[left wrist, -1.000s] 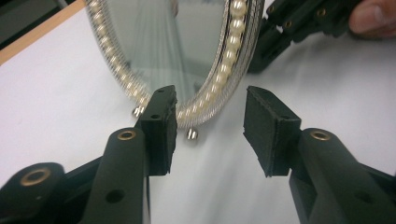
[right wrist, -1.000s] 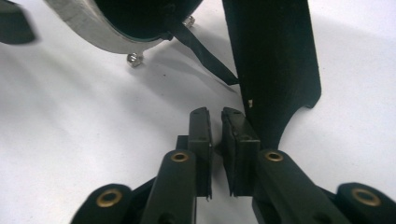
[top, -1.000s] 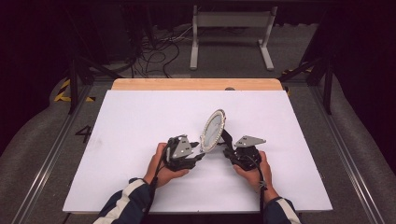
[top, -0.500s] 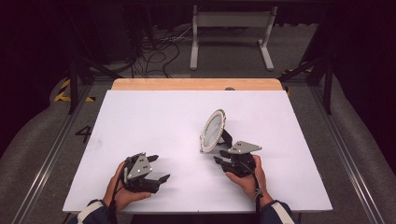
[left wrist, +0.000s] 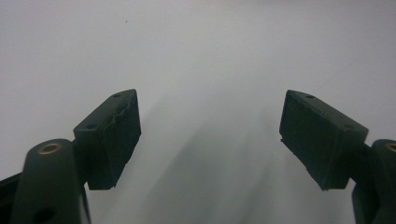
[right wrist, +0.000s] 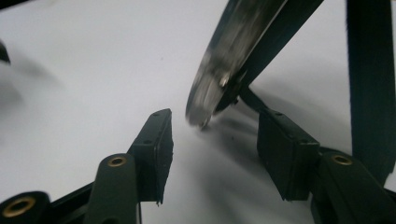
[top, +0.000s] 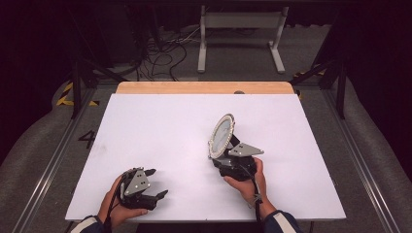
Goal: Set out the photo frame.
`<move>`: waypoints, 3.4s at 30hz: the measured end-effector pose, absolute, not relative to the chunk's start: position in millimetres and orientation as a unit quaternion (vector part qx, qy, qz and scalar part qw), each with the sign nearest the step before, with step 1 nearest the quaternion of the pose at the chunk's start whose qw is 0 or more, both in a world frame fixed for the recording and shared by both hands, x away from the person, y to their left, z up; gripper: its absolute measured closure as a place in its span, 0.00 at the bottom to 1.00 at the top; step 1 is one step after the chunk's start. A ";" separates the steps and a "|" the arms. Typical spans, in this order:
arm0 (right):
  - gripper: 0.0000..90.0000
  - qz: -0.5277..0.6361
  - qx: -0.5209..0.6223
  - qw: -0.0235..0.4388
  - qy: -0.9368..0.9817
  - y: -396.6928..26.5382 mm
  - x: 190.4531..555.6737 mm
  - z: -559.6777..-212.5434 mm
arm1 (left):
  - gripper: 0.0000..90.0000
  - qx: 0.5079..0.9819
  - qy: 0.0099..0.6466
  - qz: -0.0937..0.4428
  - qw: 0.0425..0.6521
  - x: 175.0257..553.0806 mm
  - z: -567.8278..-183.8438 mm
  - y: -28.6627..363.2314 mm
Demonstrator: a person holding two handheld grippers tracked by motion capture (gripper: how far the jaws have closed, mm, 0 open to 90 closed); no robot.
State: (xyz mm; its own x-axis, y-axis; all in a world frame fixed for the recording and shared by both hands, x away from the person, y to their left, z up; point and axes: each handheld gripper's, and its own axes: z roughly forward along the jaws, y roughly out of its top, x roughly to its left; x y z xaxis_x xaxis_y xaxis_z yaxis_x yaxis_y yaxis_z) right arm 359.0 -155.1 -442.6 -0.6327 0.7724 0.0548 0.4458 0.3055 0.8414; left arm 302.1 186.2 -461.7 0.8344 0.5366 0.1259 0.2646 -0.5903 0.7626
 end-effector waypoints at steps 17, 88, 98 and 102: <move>0.59 0.470 0.415 0.199 0.753 -143.9 374.1 -442.3 | 0.21 0.867 0.246 0.184 0.394 308.1 -462.9 191.7; 0.81 0.495 0.393 0.098 0.768 -176.4 385.1 -442.4 | 0.19 0.866 0.249 0.170 0.400 313.7 -465.8 181.7; 0.73 0.490 0.396 0.093 0.771 -178.8 386.2 -442.2 | 0.19 0.867 0.250 0.168 0.397 313.0 -466.7 181.5; 0.77 0.495 0.397 0.102 0.766 -180.4 382.2 -441.4 | 0.19 0.866 0.251 0.168 0.398 312.3 -466.2 182.5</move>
